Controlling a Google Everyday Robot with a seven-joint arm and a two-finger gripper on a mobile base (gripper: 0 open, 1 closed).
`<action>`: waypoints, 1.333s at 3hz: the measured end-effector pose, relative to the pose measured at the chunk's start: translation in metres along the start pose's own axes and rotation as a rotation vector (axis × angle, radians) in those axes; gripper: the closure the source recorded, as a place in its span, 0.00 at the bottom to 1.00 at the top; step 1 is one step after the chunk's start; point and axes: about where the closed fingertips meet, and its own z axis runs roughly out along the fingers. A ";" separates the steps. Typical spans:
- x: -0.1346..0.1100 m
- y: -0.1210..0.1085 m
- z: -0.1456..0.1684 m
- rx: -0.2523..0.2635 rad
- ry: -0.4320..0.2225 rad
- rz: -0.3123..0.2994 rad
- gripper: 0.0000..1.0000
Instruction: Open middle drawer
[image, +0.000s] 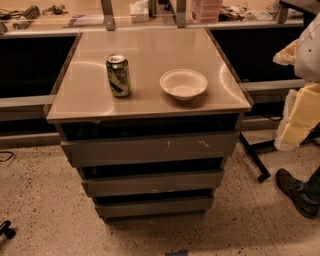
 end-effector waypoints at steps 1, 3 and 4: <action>0.000 0.000 0.000 0.000 0.000 0.000 0.00; -0.005 0.019 0.037 -0.007 -0.067 -0.023 0.00; -0.012 0.043 0.107 -0.043 -0.109 -0.057 0.00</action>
Offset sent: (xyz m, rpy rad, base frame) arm -0.0008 0.0031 -0.0150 0.0323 0.0002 0.0090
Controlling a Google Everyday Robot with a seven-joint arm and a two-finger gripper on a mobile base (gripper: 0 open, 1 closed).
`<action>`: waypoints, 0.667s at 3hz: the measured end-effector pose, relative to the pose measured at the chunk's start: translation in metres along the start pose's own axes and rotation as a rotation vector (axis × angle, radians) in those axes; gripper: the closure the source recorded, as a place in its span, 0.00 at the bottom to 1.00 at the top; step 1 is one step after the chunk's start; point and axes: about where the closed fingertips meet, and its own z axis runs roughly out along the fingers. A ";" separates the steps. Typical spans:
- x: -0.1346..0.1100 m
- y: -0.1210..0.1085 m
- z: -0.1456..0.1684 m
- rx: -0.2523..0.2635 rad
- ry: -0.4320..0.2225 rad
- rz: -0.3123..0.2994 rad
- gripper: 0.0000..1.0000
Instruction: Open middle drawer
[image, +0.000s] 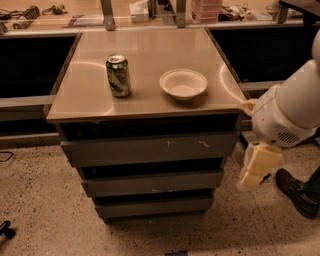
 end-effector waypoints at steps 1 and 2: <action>0.003 0.026 0.089 -0.047 -0.008 -0.032 0.00; 0.003 0.026 0.089 -0.047 -0.007 -0.032 0.00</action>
Offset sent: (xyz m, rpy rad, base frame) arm 0.0007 0.0217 -0.0722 0.0054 0.0345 0.0434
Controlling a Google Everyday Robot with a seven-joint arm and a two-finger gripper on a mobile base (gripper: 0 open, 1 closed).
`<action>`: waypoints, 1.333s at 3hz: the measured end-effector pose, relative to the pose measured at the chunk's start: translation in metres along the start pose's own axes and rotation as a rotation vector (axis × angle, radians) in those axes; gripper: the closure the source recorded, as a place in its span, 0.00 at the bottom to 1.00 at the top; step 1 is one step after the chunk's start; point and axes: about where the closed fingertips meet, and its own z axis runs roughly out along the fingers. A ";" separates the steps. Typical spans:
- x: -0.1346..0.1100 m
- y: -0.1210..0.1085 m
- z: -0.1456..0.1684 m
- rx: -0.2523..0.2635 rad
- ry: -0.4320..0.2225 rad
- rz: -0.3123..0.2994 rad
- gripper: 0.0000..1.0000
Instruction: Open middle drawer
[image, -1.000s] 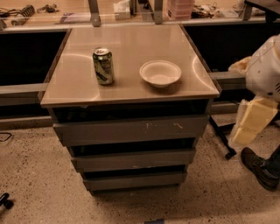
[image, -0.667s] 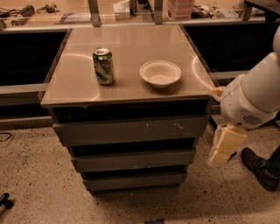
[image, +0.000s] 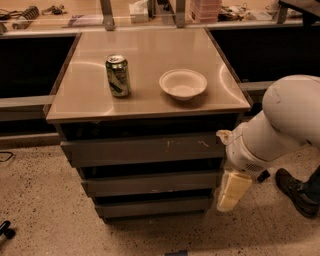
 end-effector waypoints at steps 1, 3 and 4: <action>0.011 0.006 0.025 -0.014 0.021 -0.055 0.00; 0.032 0.011 0.159 -0.052 -0.001 -0.209 0.00; 0.035 0.009 0.244 -0.095 -0.050 -0.208 0.00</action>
Offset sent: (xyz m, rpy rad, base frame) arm 0.0235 0.0007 -0.1911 -0.0601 -0.0208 0.2331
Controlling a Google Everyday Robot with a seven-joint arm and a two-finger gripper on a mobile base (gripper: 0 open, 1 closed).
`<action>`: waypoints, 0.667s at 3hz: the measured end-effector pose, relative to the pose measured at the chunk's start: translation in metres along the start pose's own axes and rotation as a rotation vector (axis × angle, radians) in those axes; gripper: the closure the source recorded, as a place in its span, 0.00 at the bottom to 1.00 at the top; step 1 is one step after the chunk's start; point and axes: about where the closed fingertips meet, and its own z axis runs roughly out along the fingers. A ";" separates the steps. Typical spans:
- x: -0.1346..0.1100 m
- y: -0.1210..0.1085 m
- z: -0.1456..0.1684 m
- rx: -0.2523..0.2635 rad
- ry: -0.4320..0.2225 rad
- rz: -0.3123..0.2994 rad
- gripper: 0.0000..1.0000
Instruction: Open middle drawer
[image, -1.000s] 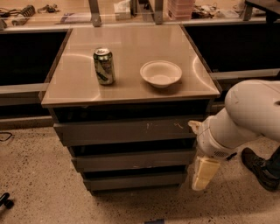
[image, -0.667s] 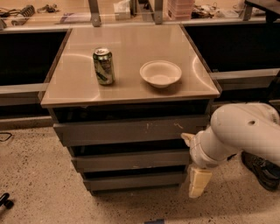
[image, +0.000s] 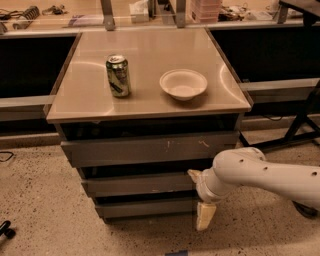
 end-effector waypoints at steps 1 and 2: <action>0.000 0.000 0.000 0.000 0.000 0.000 0.00; 0.010 0.004 0.014 -0.002 -0.011 0.003 0.00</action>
Offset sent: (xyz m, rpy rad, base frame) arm -0.0007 -0.0139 -0.0377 0.0254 0.0047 -0.0037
